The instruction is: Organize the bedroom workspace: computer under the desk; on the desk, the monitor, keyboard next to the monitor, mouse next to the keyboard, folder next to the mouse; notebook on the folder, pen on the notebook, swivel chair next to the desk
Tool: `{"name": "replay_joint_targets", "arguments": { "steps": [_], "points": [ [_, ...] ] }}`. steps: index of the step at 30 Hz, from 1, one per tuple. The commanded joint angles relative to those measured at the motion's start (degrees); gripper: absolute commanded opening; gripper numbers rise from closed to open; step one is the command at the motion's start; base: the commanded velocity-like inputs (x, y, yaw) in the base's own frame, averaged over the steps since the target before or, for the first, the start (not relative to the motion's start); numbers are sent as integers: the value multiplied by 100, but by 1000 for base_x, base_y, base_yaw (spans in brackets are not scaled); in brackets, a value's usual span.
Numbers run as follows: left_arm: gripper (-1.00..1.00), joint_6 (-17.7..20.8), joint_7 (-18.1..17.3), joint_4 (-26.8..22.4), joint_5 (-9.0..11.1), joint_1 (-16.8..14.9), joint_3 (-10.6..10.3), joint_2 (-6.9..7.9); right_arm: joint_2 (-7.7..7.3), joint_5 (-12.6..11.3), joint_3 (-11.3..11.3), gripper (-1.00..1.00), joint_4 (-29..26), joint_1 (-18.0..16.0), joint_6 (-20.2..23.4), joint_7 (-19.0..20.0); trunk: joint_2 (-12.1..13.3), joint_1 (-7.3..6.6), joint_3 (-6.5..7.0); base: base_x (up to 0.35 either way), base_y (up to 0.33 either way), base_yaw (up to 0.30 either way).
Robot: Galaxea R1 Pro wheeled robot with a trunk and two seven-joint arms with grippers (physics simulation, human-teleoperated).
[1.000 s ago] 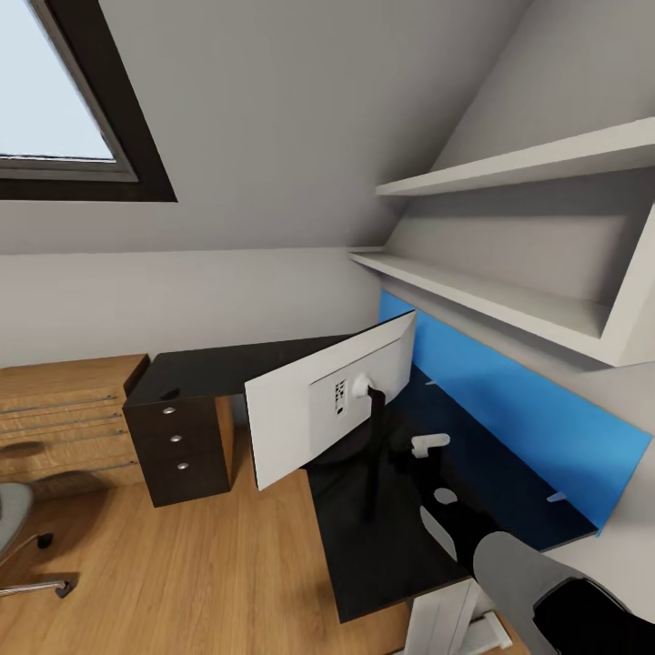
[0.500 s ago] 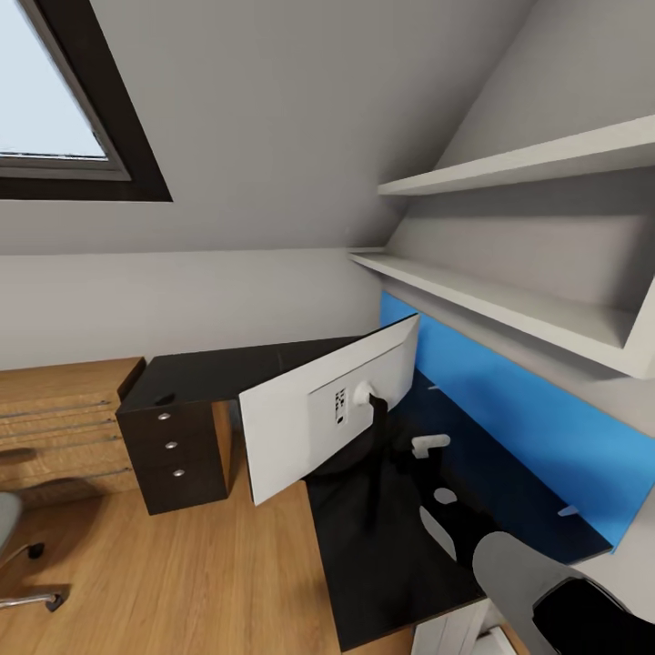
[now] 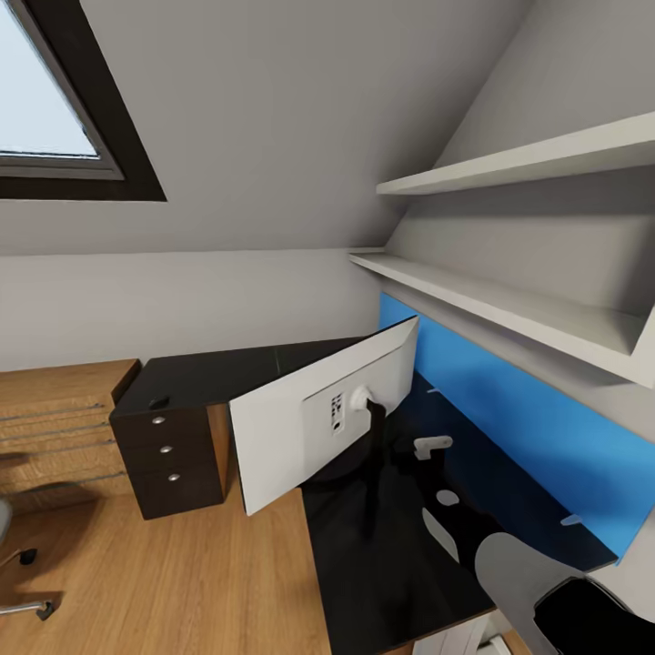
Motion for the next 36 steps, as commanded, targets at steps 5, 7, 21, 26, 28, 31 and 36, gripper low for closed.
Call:
{"name": "replay_joint_targets", "arguments": {
  "steps": [5, 7, 21, 26, 28, 31, 36],
  "points": [
    [100, -15, -5, 4, 14, -2, 5, -2, -5, -33, 62, 100, 9, -2, -164, -35, -4, 2, -2, 22, -14, 0],
    [100, -15, -3, 4, 14, -2, 5, -2, -5, -29, 65, 100, 11, -2, -198, -37, -4, 2, -2, 10, -6, 0],
    [100, -15, 4, 4, 19, -2, 5, 4, -4, -68, 47, 100, 15, 5, -259, -71, -4, 2, -2, 2, -1, 0],
    [100, -18, -4, 4, 16, -2, 5, 1, 14, -81, 17, 100, -2, 5, -264, -81, -4, 2, -2, 0, 0, 0],
    [100, -22, -7, 4, 15, -2, 5, 0, 13, -90, -1, 100, -3, 2, -267, -88, -4, 2, -2, 0, 0, 0],
    [100, -28, -11, 4, 14, -2, 5, -2, 12, -117, -35, 100, -3, 5, -270, -131, -4, 2, -2, 0, 0, 0],
    [100, -31, -7, 4, 14, -2, 5, 0, 4, -150, -45, 100, -5, 6, -279, -245, -4, 2, -2, 0, 0, 0]
  ]
}}
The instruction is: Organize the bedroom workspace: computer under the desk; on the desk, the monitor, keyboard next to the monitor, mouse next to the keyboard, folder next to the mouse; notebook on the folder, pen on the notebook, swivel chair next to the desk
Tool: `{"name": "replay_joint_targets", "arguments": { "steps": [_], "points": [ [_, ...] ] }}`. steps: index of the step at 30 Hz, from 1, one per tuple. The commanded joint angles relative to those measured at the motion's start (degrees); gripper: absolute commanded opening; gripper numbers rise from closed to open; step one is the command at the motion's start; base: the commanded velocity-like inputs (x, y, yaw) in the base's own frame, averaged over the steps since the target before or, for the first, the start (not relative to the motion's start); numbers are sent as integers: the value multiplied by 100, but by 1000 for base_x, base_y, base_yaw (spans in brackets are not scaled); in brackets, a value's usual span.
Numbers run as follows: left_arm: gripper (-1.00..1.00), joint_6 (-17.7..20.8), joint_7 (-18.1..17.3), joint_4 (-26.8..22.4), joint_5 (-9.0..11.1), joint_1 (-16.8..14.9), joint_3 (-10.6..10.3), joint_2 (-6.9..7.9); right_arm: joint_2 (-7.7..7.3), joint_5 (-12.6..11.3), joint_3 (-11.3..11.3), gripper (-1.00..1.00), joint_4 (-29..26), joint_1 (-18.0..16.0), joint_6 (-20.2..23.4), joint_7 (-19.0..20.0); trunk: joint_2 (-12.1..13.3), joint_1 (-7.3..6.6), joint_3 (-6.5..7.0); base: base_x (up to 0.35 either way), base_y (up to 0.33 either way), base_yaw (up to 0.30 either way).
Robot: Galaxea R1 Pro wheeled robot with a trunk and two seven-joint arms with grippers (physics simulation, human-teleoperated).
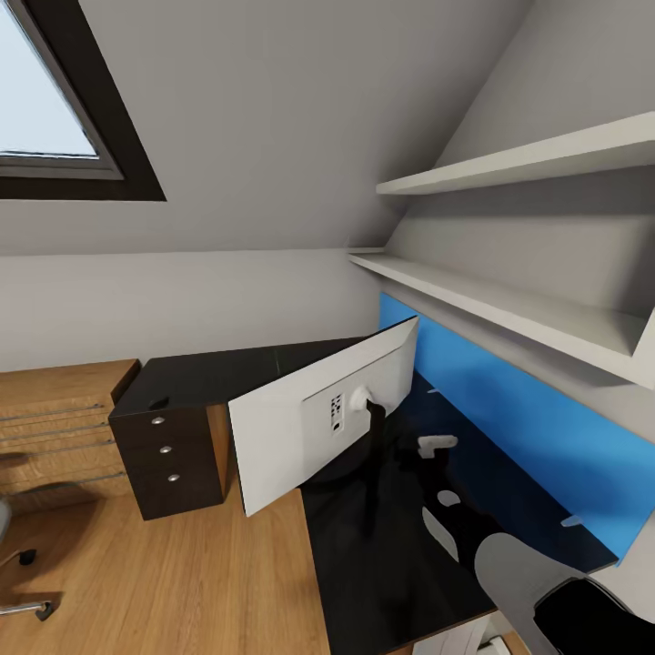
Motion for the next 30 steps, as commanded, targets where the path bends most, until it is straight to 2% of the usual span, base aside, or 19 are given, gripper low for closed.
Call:
{"name": "replay_joint_targets", "arguments": {
  "steps": [1, 13, 17, 18, 22, 30],
  "points": [
    [100, -15, -5, 4, 14, -2, 5, -2, -1, -44, 49, 100, 2, -2, -21, -47, -4, 2, -2, 0, 0, 0],
    [100, -15, -5, 4, 14, -2, 5, 0, 43, -59, 68, 100, 104, -2, -45, -96, -4, 2, -2, 0, 0, 0],
    [100, -10, -5, 4, 14, -2, 5, -2, 120, -67, 72, 100, 175, -2, -49, -87, -4, 2, -8, 0, 0, 22],
    [100, -9, -4, 4, 14, -2, 5, -3, 182, -69, 68, 100, 195, 0, -49, -90, -4, 2, -11, 0, 0, 119],
    [100, -8, 3, 4, 14, -2, 5, -1, 259, -72, 62, 100, 217, 4, -50, -95, -4, 2, -25, 0, 0, 169],
    [100, -8, 13, 4, 14, -2, 5, 0, 286, -65, 51, 100, 229, 6, -52, -94, -4, 2, -54, 0, 0, 190]
  ]
}}
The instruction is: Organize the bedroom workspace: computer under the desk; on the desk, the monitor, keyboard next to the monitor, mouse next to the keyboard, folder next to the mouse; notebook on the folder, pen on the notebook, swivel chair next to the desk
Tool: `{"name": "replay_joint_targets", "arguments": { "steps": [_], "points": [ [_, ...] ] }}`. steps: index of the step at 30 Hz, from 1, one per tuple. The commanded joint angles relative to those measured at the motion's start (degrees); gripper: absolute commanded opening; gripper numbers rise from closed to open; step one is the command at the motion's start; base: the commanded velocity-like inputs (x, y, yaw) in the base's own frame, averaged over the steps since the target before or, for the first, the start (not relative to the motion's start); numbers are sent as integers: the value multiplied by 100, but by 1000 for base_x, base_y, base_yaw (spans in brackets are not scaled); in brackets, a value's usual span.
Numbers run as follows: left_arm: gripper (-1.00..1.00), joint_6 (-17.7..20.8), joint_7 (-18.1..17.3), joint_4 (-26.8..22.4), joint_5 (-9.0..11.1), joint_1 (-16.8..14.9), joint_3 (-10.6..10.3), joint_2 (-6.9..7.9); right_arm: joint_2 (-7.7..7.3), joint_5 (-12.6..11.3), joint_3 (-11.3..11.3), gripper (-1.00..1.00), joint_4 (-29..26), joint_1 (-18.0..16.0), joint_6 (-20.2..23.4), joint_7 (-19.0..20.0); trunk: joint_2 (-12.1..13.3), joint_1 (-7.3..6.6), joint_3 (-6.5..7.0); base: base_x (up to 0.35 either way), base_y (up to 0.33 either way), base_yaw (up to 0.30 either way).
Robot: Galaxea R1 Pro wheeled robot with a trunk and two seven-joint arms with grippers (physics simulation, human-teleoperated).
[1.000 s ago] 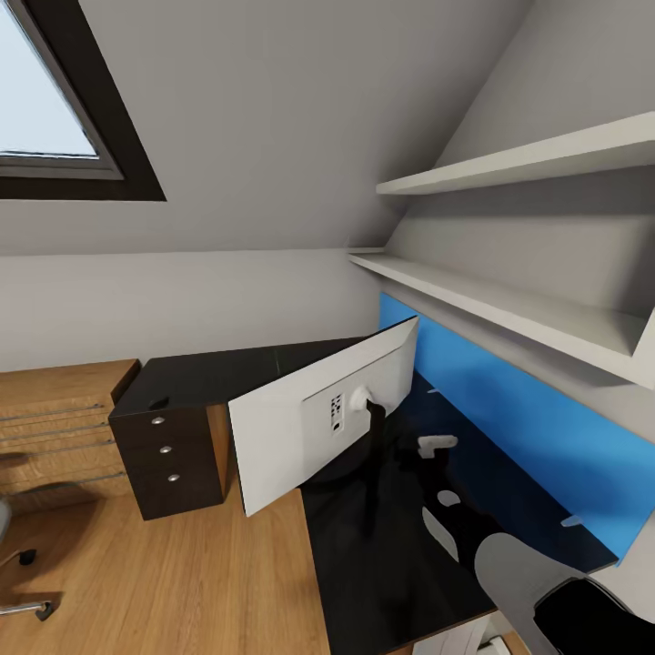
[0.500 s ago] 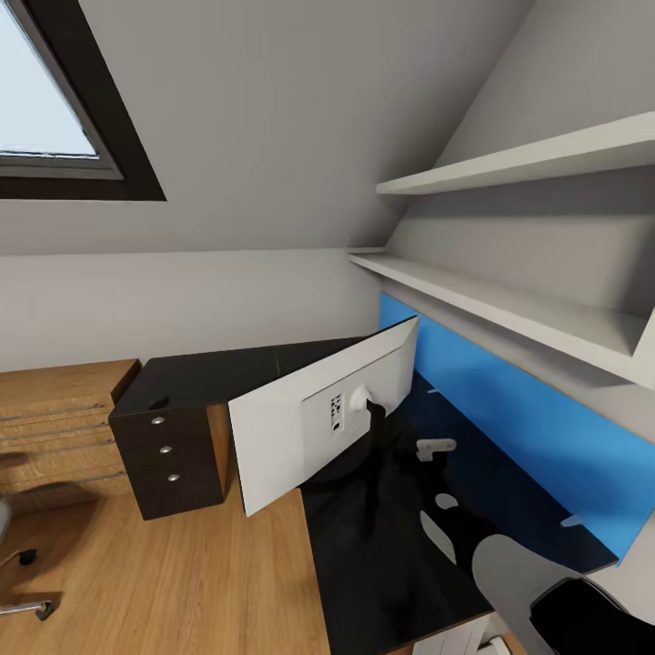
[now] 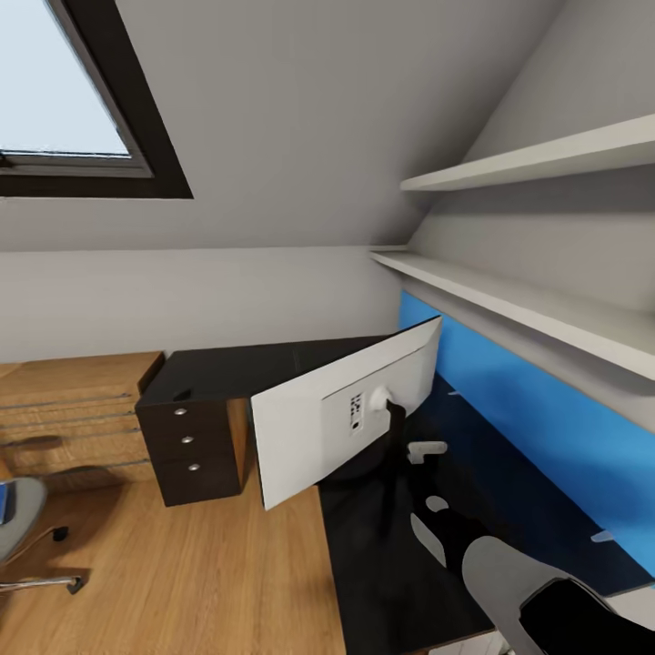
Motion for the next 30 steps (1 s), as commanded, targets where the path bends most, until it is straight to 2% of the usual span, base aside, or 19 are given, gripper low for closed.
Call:
{"name": "replay_joint_targets", "arguments": {
  "steps": [1, 17, 30],
  "points": [
    [100, -15, -3, 5, 13, -3, 6, -2, -1, -39, 50, 100, 4, -3, -19, -28, -4, 2, -5, 0, 0, 93],
    [100, -15, -2, 5, 13, -3, 6, 3, 7, -8, 58, 100, 11, 5, -58, -17, -4, 2, -13, 0, -10, 22],
    [100, -15, -7, 5, 13, -3, 6, -1, 0, -3, 58, 100, 38, 14, -59, -17, -4, 2, -13, 0, -221, 1]
  ]
}}
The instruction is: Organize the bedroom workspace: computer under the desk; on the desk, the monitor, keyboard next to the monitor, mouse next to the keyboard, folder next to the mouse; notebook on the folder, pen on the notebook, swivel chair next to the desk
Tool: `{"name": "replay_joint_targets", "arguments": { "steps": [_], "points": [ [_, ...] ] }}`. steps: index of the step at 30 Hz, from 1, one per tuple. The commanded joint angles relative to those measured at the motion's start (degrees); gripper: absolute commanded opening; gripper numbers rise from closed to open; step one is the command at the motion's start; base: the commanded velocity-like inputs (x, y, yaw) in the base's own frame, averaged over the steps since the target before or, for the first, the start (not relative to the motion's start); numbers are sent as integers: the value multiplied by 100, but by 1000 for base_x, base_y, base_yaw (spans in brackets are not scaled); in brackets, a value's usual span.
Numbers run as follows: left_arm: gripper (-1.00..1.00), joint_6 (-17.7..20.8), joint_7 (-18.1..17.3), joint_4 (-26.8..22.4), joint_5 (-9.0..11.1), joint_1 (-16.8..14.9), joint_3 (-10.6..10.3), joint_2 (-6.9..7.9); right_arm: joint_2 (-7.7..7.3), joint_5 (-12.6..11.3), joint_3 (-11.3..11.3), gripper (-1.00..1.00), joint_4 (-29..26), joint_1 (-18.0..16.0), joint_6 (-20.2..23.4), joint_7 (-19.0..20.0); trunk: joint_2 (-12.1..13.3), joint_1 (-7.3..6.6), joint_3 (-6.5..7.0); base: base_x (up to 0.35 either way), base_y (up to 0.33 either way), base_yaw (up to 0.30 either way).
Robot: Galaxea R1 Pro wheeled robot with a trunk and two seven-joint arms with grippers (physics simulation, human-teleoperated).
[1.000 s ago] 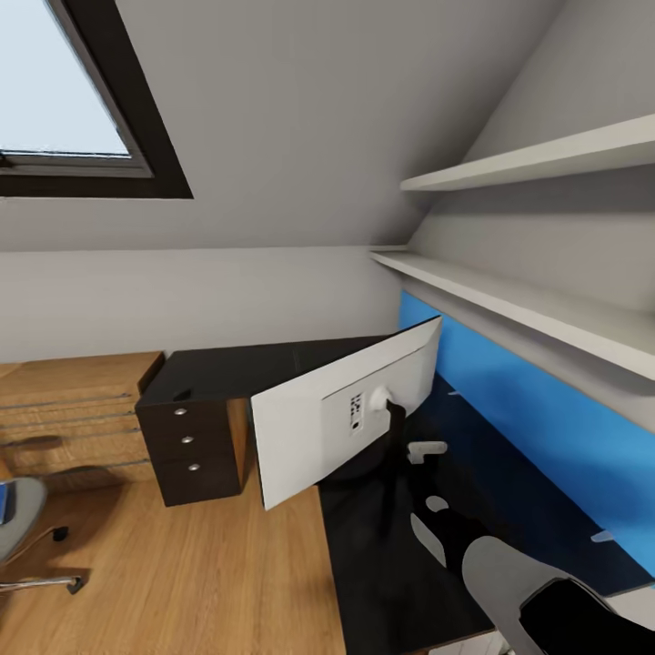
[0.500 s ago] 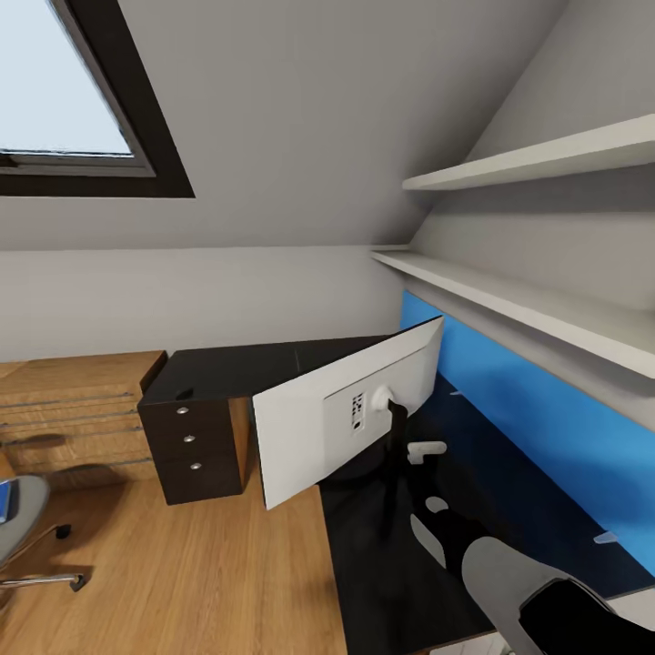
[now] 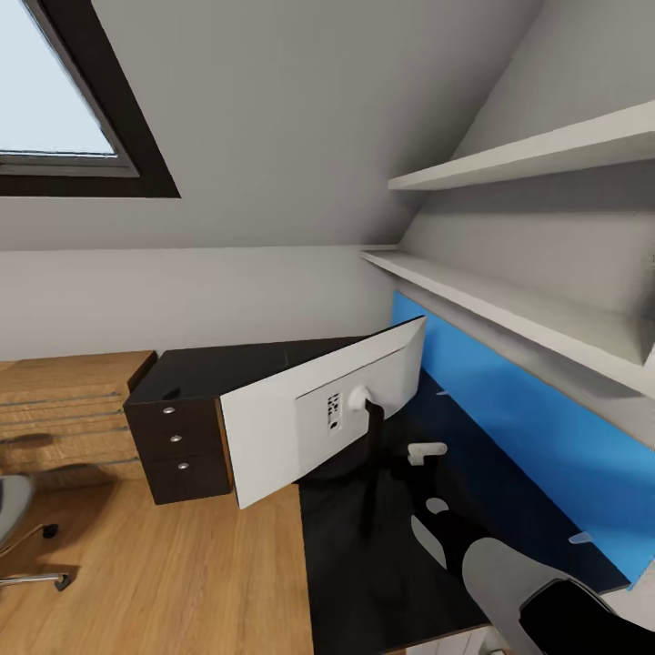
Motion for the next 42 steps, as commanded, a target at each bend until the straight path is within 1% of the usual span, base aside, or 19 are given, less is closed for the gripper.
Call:
{"name": "replay_joint_targets", "arguments": {
  "steps": [1, 8, 23, 42],
  "points": [
    [100, -17, -5, 4, 14, -2, 5, -2, -1, -42, 51, 100, 6, -3, -16, -28, -5, 2, -4, 0, -162, 0],
    [100, -17, -3, 4, 14, -2, 5, -2, -2, -38, 57, 100, 10, -2, -17, -28, -5, 2, -4, 0, -68, 0],
    [100, -17, 1, 4, 14, -2, 5, -5, -2, -29, 69, 100, -2, -2, -3, -20, -5, 2, -4, 0, -7, 0],
    [100, -17, -26, 4, 14, -2, 5, -5, -21, -20, 58, 100, -187, -18, 16, -33, -5, 2, -4, 0, 0, 0]
  ]
}}
